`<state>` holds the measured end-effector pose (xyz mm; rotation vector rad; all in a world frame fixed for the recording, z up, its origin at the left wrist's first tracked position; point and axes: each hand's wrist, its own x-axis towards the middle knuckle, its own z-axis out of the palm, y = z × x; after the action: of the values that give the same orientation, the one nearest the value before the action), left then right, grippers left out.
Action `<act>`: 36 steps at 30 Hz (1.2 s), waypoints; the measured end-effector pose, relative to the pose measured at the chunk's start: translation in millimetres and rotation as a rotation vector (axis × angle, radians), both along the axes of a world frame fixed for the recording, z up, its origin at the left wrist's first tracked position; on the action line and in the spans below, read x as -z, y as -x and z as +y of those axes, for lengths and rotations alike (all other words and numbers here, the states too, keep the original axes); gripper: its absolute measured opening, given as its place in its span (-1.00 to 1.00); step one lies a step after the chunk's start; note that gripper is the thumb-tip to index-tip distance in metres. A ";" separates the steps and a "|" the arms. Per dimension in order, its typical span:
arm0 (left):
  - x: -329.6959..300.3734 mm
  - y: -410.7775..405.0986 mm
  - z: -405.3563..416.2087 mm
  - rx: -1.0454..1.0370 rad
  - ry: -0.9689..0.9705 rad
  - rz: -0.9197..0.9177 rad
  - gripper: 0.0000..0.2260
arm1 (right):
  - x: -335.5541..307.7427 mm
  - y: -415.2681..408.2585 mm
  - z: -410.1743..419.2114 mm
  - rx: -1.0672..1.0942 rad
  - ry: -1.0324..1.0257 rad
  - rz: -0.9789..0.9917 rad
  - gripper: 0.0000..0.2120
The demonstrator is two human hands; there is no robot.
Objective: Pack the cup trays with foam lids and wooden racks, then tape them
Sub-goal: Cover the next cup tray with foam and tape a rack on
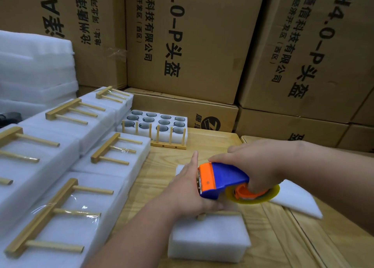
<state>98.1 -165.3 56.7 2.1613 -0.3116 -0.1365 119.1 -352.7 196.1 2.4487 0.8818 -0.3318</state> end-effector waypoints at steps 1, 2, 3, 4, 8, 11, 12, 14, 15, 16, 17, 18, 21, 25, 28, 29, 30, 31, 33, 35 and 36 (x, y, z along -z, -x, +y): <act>-0.4 0.5 0.1 -0.001 0.001 0.004 0.35 | 0.3 -1.2 -0.1 0.003 -0.001 0.007 -0.06; -0.7 1.1 0.3 -0.002 0.000 0.007 0.35 | 0.3 -2.2 0.0 0.004 -0.001 0.011 -0.06; -1.0 1.1 0.6 -0.005 -0.002 0.009 0.35 | 0.2 -3.1 0.4 0.003 0.002 0.014 -0.06; -0.8 0.7 0.8 -0.008 -0.005 0.009 0.35 | 0.0 -3.7 0.5 0.001 0.006 0.016 -0.06; -0.8 -1.3 -6.1 -0.046 -0.020 0.003 0.35 | -1.1 -7.0 1.1 -0.021 0.012 0.011 -0.09; 1.8 3.5 -16.3 -0.112 -0.022 -0.005 0.30 | 2.3 -7.9 1.3 -0.044 0.024 -0.015 -0.10; 4.1 5.6 -18.6 -0.142 -0.034 -0.023 0.28 | 3.6 -8.1 0.9 -0.057 0.030 -0.034 -0.10; 8.8 7.5 -20.6 -0.182 -0.087 -0.080 0.25 | 5.0 -9.1 -1.7 -0.079 0.038 -0.065 -0.08; 10.5 7.2 -21.1 -0.178 -0.113 -0.104 0.24 | 4.9 -10.3 -4.0 -0.082 0.035 -0.071 -0.06; 11.7 6.2 -21.5 -0.165 -0.134 -0.116 0.24 | 4.5 -11.3 -7.2 -0.078 0.025 -0.068 -0.05; 12.8 5.5 -22.0 -0.151 -0.152 -0.117 0.23 | 4.4 -12.3 -11.0 -0.070 0.008 -0.061 -0.04; 13.5 4.5 -22.4 -0.146 -0.168 -0.112 0.23 | 4.6 -13.3 -14.6 -0.064 -0.012 -0.057 -0.03; 15.4 2.3 -23.1 -0.125 -0.242 -0.117 0.11 | 6.7 -15.0 -23.8 -0.052 -0.063 -0.056 -0.01; 12.8 -0.4 -23.0 -0.076 -0.341 -0.125 -0.08 | 7.9 -15.8 -31.3 -0.052 -0.098 -0.041 0.01; 11.1 -0.3 -22.8 -0.063 -0.368 -0.107 -0.10 | 9.9 -16.5 -37.0 -0.062 -0.121 -0.042 0.01; 10.8 0.3 -22.7 -0.064 -0.375 -0.103 -0.10 | 10.9 -16.6 -39.6 -0.065 -0.118 -0.044 0.01; 10.8 0.8 -22.7 -0.067 -0.383 -0.098 -0.09 | 11.7 -16.6 -43.3 -0.066 -0.114 -0.046 0.01; 11.0 1.0 -22.9 -0.067 -0.395 -0.093 -0.08 | 12.0 -16.4 -48.0 -0.059 -0.113 -0.048 0.02; 11.7 0.7 -23.0 -0.059 -0.427 -0.089 -0.06 | 12.1 -16.5 -58.8 -0.039 -0.119 -0.058 0.02; 12.5 0.0 -22.6 -0.051 -0.444 -0.088 -0.05 | 13.5 -16.5 -69.7 -0.017 -0.127 -0.068 0.03; 12.7 -0.3 -22.2 -0.044 -0.445 -0.087 -0.06 | 14.7 -16.4 -75.0 -0.003 -0.132 -0.068 0.04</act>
<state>98.4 -187.5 44.1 2.6187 -0.3040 -0.0930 135.6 -427.7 181.4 2.5629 0.9040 -0.1941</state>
